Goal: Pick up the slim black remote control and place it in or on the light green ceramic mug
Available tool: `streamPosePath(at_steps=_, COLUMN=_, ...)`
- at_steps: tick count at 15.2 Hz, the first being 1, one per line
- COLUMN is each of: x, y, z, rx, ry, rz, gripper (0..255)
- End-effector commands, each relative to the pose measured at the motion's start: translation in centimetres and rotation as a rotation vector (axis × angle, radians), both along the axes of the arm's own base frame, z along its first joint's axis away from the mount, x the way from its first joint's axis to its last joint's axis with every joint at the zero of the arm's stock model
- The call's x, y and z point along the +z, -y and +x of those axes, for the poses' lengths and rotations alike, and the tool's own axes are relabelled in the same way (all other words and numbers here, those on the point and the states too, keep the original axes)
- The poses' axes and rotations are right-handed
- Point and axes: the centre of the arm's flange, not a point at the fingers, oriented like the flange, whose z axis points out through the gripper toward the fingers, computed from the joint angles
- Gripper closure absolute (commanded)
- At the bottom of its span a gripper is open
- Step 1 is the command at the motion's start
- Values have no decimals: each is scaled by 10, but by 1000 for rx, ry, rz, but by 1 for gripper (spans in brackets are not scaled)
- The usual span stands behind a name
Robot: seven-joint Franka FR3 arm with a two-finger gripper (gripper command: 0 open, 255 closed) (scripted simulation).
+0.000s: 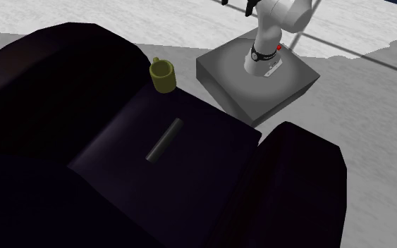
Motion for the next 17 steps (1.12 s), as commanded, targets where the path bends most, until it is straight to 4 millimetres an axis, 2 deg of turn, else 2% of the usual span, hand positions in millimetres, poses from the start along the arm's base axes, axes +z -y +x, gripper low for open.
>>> streamPosePath(at_steps=1, x=0, y=0, z=0, rx=0, ry=0, rz=0, gripper=0)
streamPosePath(at_steps=17, x=-119, y=-44, z=173, rx=93, ry=-16, rz=-15, gripper=0)
